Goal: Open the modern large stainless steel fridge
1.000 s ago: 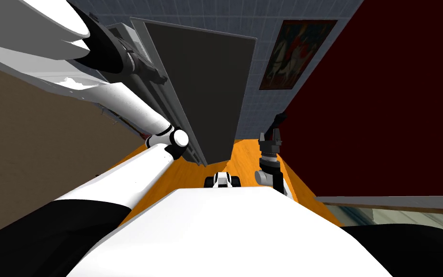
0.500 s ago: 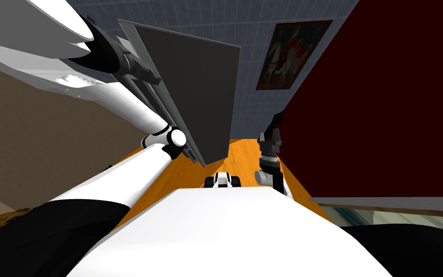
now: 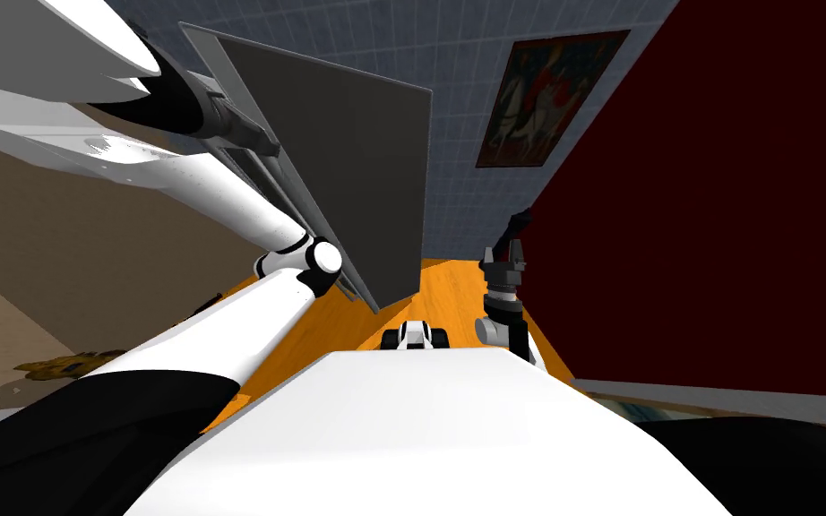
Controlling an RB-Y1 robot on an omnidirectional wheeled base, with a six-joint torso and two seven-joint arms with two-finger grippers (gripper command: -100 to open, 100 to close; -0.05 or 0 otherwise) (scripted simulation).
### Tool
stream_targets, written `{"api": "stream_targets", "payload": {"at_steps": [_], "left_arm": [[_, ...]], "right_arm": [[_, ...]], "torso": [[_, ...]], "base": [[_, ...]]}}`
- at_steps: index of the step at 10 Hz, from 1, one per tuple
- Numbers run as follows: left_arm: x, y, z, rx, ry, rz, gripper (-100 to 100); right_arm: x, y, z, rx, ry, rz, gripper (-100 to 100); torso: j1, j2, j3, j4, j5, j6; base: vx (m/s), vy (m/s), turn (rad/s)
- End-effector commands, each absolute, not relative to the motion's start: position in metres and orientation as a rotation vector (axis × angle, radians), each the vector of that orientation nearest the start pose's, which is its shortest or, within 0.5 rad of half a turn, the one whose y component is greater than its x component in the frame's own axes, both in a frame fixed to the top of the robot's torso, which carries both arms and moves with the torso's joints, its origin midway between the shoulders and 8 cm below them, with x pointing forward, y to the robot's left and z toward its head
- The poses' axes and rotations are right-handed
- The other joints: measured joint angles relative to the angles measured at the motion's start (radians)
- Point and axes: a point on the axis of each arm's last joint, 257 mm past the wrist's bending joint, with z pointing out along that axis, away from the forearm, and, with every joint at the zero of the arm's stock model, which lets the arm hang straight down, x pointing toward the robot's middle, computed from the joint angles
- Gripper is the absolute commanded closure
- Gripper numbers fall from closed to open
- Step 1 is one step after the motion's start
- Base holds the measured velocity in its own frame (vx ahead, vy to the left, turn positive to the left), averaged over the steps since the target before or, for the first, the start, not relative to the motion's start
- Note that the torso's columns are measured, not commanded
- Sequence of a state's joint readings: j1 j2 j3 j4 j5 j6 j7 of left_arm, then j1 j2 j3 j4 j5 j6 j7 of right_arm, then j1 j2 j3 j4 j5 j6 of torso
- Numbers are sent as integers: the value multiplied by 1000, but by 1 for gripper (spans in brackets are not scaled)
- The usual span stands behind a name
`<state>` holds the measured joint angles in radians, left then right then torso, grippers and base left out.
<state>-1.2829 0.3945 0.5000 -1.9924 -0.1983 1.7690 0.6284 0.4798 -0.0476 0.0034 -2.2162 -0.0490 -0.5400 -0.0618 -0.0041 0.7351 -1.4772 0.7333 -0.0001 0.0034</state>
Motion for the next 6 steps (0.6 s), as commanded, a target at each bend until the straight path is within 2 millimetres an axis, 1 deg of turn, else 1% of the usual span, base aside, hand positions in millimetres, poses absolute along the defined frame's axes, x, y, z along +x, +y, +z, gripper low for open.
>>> {"api": "stream_targets", "payload": {"at_steps": [1, 2, 4, 5, 6], "left_arm": [[484, 403, 277, -1829, 334, -1412, 100], [479, 411, 276, -1827, 308, -1392, 100], [469, 425, 276, -1821, 256, -1353, 100], [472, 422, 278, -1819, 266, -1369, 100], [466, 431, 276, -1820, 234, -1343, 100]], "right_arm": [[351, -280, 10, 685, 607, 1399, 0], [351, -280, 10, 685, 607, 1399, 0], [351, -280, 10, 685, 607, 1399, 0], [351, -280, 10, 685, 607, 1399, 0], [351, -280, 10, 685, 608, 1399, 0]], "torso": [[1, -2, -2, 1, 0, -1], [0, -2, -2, 1, -1, 0], [4, -3, -3, 1, 0, 0], [6, -3, -3, 2, 0, -2], [11, -4, -4, 2, 1, 0]], "base": [[-75, -323, 124], [-85, -313, 115], [-74, -252, 109], [-37, -113, 49], [2, -138, 49]]}}
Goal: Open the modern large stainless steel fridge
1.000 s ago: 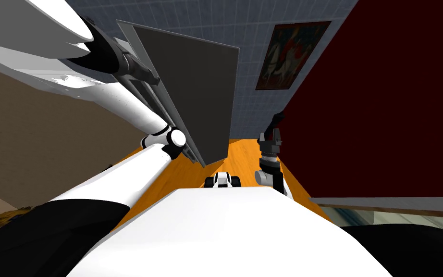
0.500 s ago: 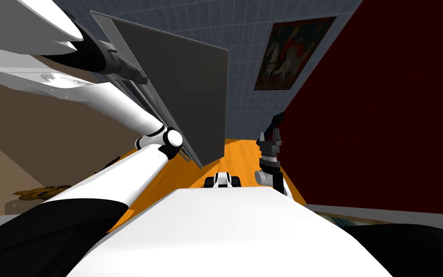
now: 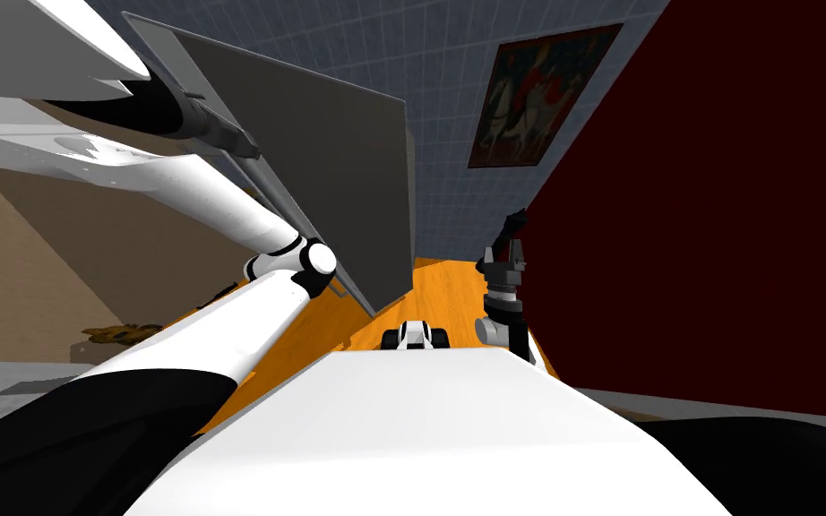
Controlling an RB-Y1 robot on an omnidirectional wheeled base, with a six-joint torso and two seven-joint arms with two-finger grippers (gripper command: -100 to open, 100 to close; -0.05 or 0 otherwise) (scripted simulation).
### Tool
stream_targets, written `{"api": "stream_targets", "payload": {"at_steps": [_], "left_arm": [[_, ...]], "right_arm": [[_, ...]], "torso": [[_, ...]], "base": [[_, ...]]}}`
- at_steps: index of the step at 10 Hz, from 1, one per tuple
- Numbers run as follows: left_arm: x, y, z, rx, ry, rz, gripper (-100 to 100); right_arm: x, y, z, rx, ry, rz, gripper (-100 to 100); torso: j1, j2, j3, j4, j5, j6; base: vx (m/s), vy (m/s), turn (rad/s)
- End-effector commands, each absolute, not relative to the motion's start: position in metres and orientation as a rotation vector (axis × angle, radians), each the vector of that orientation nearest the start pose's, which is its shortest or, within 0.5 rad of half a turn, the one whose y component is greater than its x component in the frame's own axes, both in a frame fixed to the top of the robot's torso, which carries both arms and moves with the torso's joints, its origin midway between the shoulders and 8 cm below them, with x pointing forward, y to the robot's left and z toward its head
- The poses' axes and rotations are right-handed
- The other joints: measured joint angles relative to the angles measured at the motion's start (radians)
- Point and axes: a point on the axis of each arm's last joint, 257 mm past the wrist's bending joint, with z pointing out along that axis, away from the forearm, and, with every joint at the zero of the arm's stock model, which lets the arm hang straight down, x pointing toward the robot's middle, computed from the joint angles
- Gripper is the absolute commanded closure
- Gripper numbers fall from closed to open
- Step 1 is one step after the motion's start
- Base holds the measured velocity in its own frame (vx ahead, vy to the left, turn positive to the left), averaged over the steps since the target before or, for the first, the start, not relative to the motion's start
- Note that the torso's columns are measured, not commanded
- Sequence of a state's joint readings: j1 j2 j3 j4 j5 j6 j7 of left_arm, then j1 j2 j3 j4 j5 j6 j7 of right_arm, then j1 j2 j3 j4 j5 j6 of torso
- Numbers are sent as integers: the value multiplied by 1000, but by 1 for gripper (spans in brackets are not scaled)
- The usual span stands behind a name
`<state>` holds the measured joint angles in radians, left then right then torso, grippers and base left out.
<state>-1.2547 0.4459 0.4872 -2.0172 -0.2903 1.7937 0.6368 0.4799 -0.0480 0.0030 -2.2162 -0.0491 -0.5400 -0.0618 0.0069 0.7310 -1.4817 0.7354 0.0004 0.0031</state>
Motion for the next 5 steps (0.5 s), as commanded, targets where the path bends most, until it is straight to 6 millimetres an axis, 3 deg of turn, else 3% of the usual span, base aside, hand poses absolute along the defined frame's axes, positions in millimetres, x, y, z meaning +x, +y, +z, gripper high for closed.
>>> {"api": "stream_targets", "payload": {"at_steps": [1, 3, 5], "left_arm": [[462, 439, 276, -1817, 208, -1321, 100], [452, 454, 275, -1811, 155, -1277, 100], [446, 461, 275, -1807, 129, -1256, 100]], "right_arm": [[351, -280, 10, 685, 608, 1399, 0], [351, -280, 10, 685, 607, 1399, 0], [351, -280, 10, 685, 607, 1399, 0]], "torso": [[-3, -1, 0, -1, 1, -3], [-10, 0, 2, -3, 1, -2], [-7, 1, 1, -3, 0, 3]], "base": [[13, -245, 137], [36, -291, 126], [-51, -217, 48]]}}
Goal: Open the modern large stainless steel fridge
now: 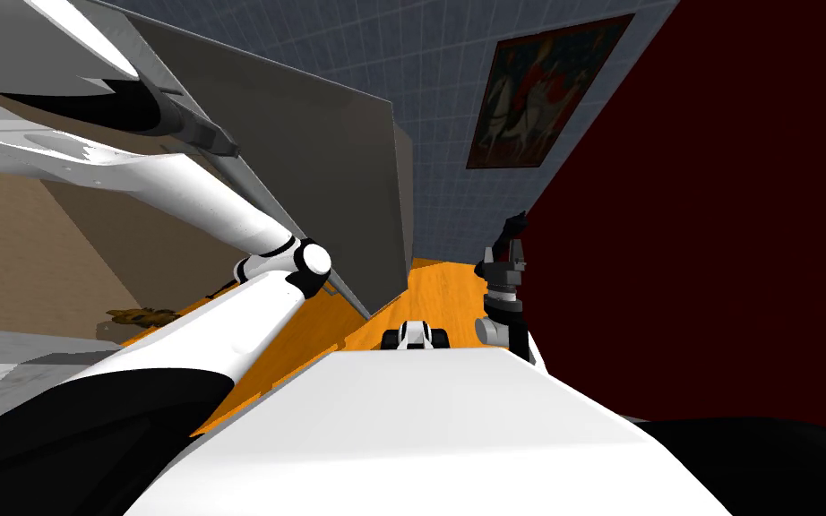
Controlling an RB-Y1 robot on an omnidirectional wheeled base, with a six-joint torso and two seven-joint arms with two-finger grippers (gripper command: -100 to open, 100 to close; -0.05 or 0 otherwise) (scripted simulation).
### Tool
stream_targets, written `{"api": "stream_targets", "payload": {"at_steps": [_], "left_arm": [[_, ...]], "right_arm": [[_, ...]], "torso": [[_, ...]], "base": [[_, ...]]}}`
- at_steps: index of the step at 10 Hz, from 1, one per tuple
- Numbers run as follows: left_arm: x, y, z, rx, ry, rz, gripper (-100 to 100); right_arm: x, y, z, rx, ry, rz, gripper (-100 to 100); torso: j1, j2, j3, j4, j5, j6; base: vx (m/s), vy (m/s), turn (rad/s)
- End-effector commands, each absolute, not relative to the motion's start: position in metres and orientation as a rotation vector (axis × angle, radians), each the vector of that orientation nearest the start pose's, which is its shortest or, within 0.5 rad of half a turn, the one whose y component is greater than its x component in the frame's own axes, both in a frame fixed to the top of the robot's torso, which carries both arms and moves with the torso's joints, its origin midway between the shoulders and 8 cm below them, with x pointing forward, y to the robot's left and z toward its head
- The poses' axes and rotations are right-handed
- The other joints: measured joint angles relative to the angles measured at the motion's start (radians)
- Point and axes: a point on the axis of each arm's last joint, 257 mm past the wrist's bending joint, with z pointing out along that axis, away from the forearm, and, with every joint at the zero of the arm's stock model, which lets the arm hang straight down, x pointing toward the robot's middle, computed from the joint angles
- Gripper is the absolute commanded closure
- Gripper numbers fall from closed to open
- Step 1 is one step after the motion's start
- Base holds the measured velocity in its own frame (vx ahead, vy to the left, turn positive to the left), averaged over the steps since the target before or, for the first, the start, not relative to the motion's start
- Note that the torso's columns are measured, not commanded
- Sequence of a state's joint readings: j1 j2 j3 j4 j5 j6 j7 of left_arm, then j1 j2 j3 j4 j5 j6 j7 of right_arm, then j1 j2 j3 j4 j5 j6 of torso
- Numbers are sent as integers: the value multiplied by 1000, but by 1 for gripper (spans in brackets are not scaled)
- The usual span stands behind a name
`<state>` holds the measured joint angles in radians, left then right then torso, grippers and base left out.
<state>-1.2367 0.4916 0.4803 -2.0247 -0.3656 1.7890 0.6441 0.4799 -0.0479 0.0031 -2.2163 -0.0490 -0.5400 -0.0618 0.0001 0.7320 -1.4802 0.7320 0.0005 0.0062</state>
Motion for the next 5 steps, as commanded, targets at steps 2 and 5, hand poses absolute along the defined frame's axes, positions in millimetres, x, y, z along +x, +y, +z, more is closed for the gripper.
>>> {"api": "stream_targets", "payload": {"at_steps": [2, 5], "left_arm": [[435, 475, 275, -1798, 78, -1213, 100], [422, 487, 291, -1776, 35, -1189, -100]], "right_arm": [[351, -280, 10, 685, 607, 1399, 0], [351, -280, 10, 685, 607, 1399, 0]], "torso": [[-3, -3, -1, 0, 0, -4], [1, -1, 0, 0, 2, -3]], "base": [[0, -300, 105], [-17, -254, 76]]}}
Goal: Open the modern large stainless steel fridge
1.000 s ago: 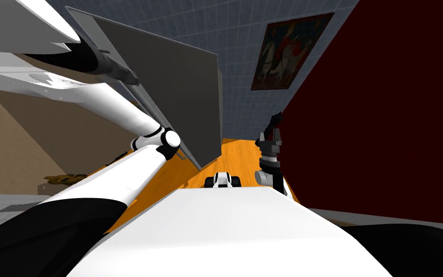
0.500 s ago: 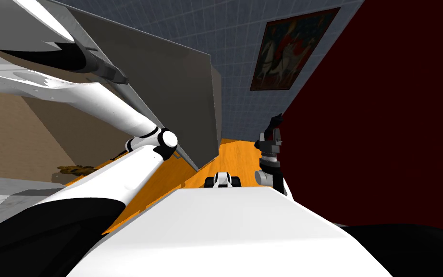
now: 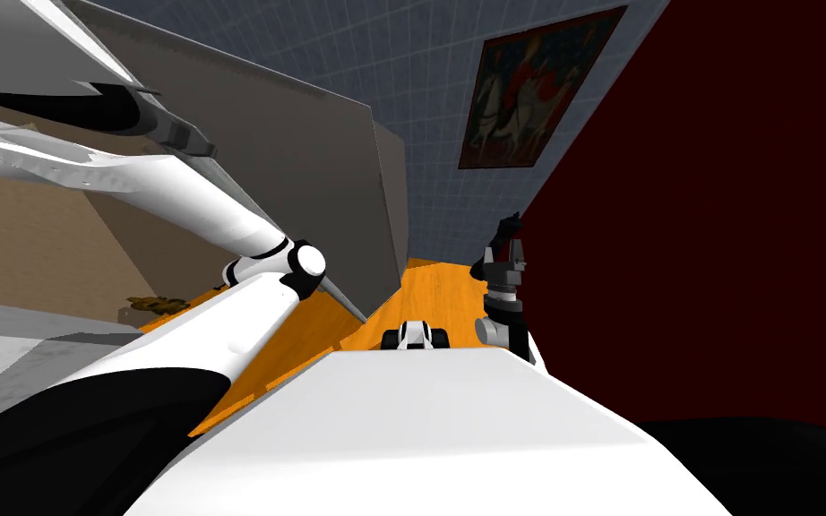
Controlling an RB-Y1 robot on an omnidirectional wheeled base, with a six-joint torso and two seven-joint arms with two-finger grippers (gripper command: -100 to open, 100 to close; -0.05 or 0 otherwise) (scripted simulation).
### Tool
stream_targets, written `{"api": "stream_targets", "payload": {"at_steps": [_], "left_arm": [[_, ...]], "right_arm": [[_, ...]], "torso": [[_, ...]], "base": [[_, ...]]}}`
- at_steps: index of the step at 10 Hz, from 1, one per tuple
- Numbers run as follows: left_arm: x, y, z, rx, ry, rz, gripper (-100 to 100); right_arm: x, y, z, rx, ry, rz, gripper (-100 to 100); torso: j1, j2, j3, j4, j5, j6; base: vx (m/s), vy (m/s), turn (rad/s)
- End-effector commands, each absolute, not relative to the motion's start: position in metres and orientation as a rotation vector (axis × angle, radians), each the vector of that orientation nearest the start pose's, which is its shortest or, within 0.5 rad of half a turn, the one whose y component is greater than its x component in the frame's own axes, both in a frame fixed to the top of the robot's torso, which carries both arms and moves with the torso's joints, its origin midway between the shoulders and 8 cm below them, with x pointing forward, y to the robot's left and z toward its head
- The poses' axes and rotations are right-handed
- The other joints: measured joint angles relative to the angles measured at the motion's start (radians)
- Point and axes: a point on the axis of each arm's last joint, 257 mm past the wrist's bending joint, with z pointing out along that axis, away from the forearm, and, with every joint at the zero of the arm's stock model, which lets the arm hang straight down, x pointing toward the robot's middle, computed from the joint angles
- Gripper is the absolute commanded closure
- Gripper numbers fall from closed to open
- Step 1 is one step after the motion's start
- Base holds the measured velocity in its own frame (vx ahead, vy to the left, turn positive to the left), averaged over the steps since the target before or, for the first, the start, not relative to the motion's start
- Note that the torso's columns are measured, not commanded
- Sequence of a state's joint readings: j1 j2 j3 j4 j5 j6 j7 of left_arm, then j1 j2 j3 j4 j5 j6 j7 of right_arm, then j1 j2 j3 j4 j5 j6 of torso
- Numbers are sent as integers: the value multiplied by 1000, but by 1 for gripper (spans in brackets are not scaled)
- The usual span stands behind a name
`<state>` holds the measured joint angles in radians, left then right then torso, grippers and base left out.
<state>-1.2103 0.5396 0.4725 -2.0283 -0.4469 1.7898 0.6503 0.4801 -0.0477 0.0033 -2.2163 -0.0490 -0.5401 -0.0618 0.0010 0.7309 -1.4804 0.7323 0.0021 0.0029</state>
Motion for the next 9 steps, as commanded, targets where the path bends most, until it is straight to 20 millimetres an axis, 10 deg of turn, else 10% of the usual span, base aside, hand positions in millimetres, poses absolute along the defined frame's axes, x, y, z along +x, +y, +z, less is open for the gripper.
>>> {"api": "stream_targets", "payload": {"at_steps": [1, 9], "left_arm": [[419, 487, 297, -1775, 35, -1189, -100], [401, 489, 332, -1773, 29, -1185, -100]], "right_arm": [[351, -280, 10, 685, 608, 1399, 0], [351, -280, 10, 685, 608, 1398, 0]], "torso": [[8, 1, 0, 2, 1, -1], [-2, 9, 5, 6, -3, -3]], "base": [[27, 22, -27], [25, 15, -6]]}}
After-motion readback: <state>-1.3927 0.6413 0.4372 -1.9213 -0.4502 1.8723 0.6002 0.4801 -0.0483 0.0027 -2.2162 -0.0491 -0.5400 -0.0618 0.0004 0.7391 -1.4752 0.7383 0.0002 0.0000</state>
